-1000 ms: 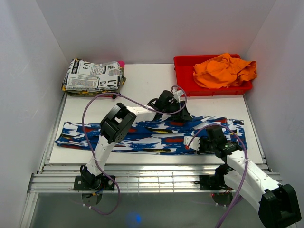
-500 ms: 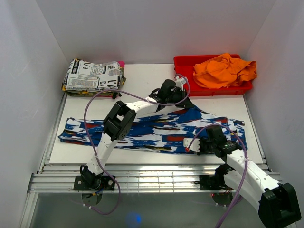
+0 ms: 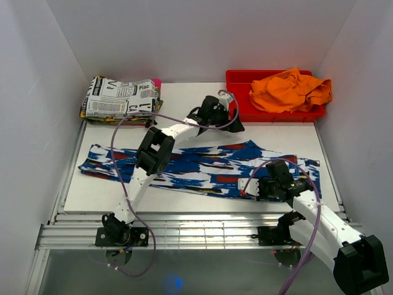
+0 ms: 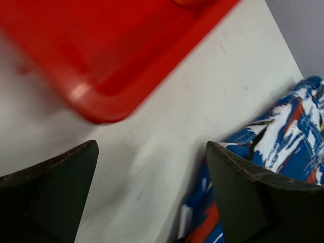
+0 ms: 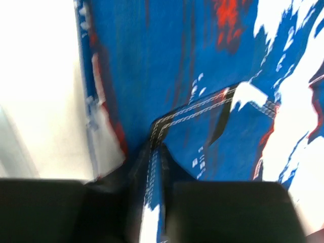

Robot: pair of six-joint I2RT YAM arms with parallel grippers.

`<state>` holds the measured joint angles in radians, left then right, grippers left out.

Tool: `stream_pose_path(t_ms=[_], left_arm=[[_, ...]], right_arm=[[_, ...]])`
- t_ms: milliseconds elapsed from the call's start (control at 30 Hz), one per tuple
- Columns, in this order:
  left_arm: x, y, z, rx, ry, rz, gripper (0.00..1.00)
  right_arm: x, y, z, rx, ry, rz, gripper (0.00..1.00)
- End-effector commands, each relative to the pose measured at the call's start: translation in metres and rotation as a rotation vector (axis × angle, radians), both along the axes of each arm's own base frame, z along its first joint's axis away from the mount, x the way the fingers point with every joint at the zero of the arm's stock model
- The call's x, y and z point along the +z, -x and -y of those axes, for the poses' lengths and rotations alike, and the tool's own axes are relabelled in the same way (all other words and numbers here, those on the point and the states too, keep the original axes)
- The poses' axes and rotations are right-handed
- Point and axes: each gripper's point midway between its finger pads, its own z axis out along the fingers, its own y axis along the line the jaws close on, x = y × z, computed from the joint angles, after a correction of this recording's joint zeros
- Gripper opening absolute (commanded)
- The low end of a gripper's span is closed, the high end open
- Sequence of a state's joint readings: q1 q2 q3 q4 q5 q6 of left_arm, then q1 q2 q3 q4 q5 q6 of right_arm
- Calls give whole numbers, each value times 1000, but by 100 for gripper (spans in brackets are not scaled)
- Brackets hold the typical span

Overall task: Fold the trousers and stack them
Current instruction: Fold the trousers

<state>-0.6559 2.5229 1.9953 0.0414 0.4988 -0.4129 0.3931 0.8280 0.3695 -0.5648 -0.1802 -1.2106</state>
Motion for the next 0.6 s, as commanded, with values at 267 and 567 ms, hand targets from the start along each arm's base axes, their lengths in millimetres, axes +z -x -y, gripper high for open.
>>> stream_pose_path(t_ms=[267, 567], left_arm=[[194, -37, -305, 239, -158, 58, 98], [124, 48, -529, 508, -417, -166, 86]], right_arm=[[79, -12, -24, -196, -129, -158, 77], [64, -20, -76, -157, -141, -507, 61]])
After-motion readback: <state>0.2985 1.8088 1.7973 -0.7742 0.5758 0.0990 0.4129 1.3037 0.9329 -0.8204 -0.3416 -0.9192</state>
